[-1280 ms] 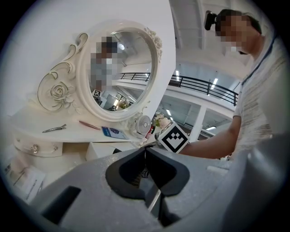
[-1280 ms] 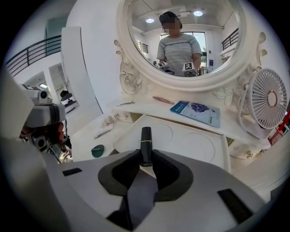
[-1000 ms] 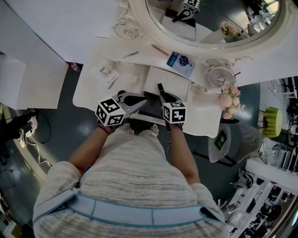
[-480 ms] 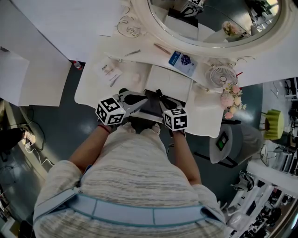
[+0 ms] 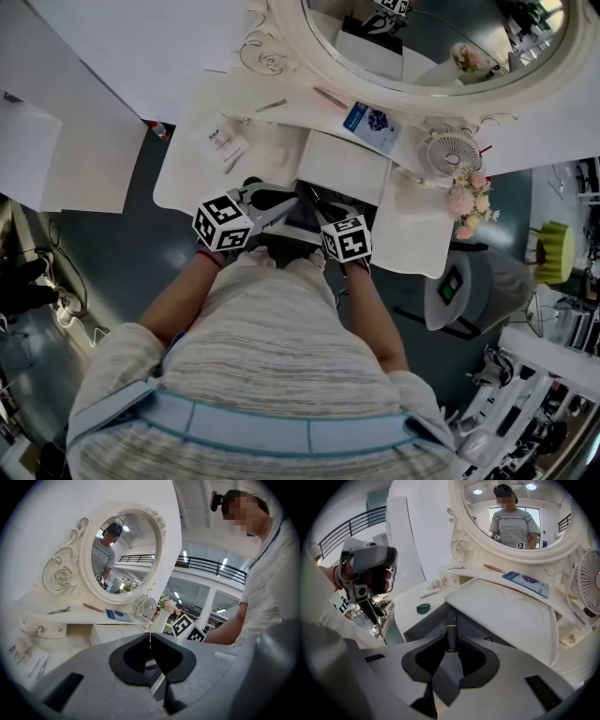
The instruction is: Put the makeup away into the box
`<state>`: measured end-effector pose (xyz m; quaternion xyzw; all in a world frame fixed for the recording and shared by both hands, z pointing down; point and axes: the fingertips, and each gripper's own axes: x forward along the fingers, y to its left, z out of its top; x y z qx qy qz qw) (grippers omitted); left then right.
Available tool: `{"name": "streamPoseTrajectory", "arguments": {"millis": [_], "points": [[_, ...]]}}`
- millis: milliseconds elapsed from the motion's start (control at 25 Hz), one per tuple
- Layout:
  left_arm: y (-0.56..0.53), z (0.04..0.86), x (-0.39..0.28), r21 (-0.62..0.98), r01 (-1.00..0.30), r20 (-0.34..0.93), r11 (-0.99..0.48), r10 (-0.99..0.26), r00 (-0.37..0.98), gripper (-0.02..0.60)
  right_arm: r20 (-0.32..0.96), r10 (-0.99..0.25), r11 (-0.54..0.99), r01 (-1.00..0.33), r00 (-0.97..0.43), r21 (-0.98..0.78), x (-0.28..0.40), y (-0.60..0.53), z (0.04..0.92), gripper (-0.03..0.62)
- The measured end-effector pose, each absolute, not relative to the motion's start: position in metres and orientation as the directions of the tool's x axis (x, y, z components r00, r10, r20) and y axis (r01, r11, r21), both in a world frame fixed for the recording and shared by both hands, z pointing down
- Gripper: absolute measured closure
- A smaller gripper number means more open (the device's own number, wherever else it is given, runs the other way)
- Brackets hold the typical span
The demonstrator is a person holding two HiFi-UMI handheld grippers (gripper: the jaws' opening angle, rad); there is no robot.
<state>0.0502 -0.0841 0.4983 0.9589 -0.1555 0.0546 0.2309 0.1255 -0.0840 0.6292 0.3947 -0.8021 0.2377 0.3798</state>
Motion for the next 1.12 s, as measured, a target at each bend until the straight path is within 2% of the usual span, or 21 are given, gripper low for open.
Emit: {"name": "streamPoseTrajectory", "arguments": {"millis": [1120], "points": [[-0.085,0.509,0.053,0.440,-0.330,0.208,-0.835,-0.262,0.942,0.566,0.845,-0.395,0.620,-0.783,-0.361,-0.045,0.108,-0.107,0.660,0.508]]}}
